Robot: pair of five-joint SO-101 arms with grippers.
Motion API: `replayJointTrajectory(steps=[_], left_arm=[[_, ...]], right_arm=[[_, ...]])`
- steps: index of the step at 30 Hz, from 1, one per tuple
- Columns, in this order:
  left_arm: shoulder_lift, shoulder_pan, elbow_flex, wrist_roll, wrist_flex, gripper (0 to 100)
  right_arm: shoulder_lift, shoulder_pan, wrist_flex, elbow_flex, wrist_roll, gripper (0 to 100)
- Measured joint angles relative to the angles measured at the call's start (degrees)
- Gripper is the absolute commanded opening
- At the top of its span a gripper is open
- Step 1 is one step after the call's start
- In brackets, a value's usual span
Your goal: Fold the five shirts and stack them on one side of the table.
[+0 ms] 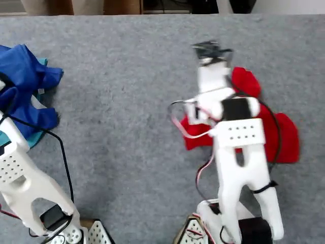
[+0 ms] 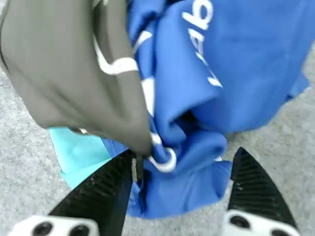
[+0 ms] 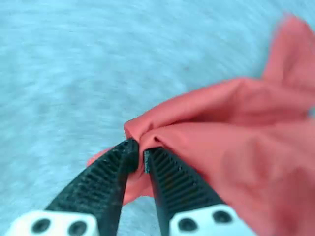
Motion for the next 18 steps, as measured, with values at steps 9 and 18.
replayJointTrajectory(steps=[9, 18], left_arm=[[-18.8, -0.1, 6.9, -0.1, 0.1, 29], [-22.7, -5.3, 17.6, -0.2, 0.1, 29]], right_arm=[[2.5, -26.5, -2.3, -21.4, 0.0, 0.2], [21.4, -36.5, -5.5, -56.5, 0.1, 0.2]])
